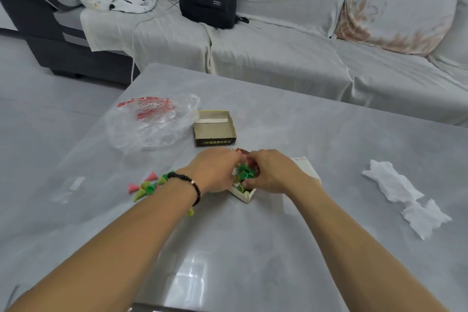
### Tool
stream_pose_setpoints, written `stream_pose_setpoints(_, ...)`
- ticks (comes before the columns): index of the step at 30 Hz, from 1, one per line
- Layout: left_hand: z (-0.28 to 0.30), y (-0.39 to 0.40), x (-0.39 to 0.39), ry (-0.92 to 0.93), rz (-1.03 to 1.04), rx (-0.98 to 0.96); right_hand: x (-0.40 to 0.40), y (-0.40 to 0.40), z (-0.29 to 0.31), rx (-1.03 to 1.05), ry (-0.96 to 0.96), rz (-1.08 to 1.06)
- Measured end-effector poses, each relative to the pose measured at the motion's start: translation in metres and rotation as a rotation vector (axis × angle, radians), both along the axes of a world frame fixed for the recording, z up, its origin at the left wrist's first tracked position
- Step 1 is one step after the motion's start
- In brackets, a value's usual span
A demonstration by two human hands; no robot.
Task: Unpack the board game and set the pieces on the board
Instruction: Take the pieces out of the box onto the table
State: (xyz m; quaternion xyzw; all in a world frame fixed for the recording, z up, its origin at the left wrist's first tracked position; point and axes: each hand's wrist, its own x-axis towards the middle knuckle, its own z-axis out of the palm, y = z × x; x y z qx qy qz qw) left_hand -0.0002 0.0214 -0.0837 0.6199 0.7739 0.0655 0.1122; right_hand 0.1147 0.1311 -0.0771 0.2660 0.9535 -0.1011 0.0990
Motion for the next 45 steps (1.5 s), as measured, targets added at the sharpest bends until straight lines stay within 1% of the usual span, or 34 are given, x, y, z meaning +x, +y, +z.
stream_pose_setpoints(3, 0.004, 0.013, 0.002, 0.056, -0.019, -0.035, -0.009, 0.009, -0.003, 0.064, -0.030, 0.028)
stream_pose_setpoints(8, 0.005, 0.028, 0.000, 0.117, -0.019, -0.086, -0.015, 0.021, -0.006, 0.059, -0.028, 0.037)
stream_pose_setpoints(10, 0.003, 0.029, -0.001, 0.137, -0.021, -0.076, -0.015, 0.023, -0.008, 0.063, -0.005, 0.064)
stream_pose_setpoints(14, 0.002, 0.025, 0.001, 0.175, -0.007, 0.009, -0.014, 0.021, -0.011, 0.102, 0.015, 0.097)
stream_pose_setpoints(16, 0.001, 0.022, 0.000, 0.134, -0.006, 0.064, -0.014, 0.019, -0.011, 0.124, -0.001, 0.107)
stream_pose_setpoints(20, -0.003, 0.011, -0.003, -0.047, 0.018, 0.234, -0.016, 0.016, -0.008, 0.166, -0.028, 0.122)
stream_pose_setpoints(22, -0.002, 0.005, -0.005, -0.174, 0.076, 0.332, -0.018, 0.013, -0.009, 0.170, -0.005, 0.097)
stream_pose_setpoints(24, 0.001, -0.002, -0.008, -0.246, 0.156, 0.377, -0.020, 0.011, -0.010, 0.167, 0.020, 0.083)
stream_pose_setpoints(26, 0.001, -0.009, -0.012, -0.273, 0.223, 0.373, -0.020, 0.009, -0.010, 0.126, 0.034, 0.058)
stream_pose_setpoints(31, -0.001, -0.038, -0.021, -0.356, 0.332, 0.355, -0.013, 0.009, -0.001, -0.142, 0.168, -0.118)
stream_pose_setpoints(36, -0.004, -0.078, -0.031, -0.367, 0.389, 0.252, -0.015, -0.010, 0.010, -0.300, 0.330, -0.218)
stream_pose_setpoints(38, -0.005, -0.093, -0.037, -0.340, 0.393, 0.219, -0.025, -0.029, 0.015, -0.332, 0.400, -0.181)
stream_pose_setpoints(40, -0.005, -0.105, -0.043, -0.297, 0.388, 0.187, -0.036, -0.055, 0.014, -0.372, 0.418, -0.090)
stream_pose_setpoints(42, -0.007, -0.114, -0.045, -0.248, 0.373, 0.154, -0.044, -0.079, 0.005, -0.412, 0.353, -0.023)
stream_pose_setpoints(45, -0.012, -0.122, -0.043, -0.201, 0.331, 0.137, -0.048, -0.096, -0.014, -0.420, 0.280, -0.017)
